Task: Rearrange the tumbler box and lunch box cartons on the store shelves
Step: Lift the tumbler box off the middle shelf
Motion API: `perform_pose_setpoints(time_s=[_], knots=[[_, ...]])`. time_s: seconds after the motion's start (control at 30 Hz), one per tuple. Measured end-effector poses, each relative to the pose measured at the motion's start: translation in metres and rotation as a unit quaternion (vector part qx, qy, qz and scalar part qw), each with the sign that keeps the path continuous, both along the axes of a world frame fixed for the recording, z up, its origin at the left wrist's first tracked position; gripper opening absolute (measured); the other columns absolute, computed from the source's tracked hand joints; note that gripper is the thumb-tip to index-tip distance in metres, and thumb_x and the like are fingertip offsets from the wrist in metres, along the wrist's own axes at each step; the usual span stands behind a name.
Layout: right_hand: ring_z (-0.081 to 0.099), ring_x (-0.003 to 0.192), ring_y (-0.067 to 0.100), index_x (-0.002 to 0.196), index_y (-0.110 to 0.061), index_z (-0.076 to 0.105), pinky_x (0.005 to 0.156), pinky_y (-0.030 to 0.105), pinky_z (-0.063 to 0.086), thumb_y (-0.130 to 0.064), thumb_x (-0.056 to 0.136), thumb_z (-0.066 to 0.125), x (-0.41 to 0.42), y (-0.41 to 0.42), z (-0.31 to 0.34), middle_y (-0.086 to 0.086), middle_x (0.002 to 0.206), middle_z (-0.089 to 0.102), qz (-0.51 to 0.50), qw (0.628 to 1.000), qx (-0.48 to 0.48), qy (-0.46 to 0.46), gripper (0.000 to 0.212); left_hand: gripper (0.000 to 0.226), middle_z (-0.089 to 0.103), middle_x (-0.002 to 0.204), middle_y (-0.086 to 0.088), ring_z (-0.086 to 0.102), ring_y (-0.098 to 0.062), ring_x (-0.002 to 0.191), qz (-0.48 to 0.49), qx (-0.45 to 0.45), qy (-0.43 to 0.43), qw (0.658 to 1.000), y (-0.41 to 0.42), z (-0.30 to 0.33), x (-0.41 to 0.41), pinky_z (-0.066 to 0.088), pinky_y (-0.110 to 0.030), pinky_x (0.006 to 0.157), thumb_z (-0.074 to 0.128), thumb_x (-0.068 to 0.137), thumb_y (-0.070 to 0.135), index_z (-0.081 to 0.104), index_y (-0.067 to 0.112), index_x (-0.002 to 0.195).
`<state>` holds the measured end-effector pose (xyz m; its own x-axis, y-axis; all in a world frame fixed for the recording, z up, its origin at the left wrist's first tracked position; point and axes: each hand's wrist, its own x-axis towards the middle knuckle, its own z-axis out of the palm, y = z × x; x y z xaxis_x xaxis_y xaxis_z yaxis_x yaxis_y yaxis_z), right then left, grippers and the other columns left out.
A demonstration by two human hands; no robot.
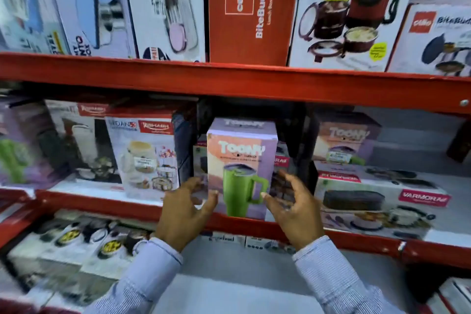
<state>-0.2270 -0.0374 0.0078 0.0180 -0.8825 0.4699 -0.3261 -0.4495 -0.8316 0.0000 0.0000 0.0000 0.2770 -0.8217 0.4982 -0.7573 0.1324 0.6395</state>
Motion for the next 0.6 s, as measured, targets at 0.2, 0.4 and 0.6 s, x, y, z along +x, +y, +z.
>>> perform_pose_setpoints(time_s=[0.2, 0.4, 0.6], knots=[[0.068, 0.092, -0.007, 0.123, -0.027, 0.065, 0.098, 0.037, 0.056, -0.015, 0.078, 0.080, 0.002, -0.011, -0.002, -0.016, 0.101, 0.073, 0.022, 0.998, 0.052, -0.014, 0.049, 0.037, 0.078, 0.105, 0.008, 0.074, -0.010, 0.099, -0.049, 0.003, 0.118, 0.992, -0.014, -0.011, -0.008, 0.063, -0.036, 0.086, 0.077, 0.080, 0.030, 0.069, 0.021, 0.115], [0.067, 0.114, 0.017, 0.122, -0.033, 0.065, 0.096, 0.038, 0.058, -0.030, 0.074, 0.081, -0.009, -0.001, -0.009, -0.001, 0.121, 0.072, 0.042, 0.997, 0.016, -0.060, 0.050, 0.042, 0.081, 0.101, 0.002, 0.076, -0.004, 0.090, -0.047, -0.089, 0.146, 0.984, 0.001, -0.007, -0.022, 0.065, -0.031, 0.077, 0.074, 0.077, 0.030, 0.072, 0.014, 0.115], [0.068, 0.110, 0.020, 0.119, -0.046, 0.063, 0.092, 0.051, 0.057, -0.039, 0.074, 0.078, -0.023, 0.027, 0.009, -0.001, 0.120, 0.071, 0.049, 0.994, -0.055, -0.084, 0.048, 0.053, 0.079, 0.108, 0.003, 0.076, -0.009, 0.092, -0.054, -0.151, 0.119, 0.980, 0.025, 0.010, -0.028, 0.065, -0.035, 0.077, 0.079, 0.076, 0.034, 0.071, 0.015, 0.125]])
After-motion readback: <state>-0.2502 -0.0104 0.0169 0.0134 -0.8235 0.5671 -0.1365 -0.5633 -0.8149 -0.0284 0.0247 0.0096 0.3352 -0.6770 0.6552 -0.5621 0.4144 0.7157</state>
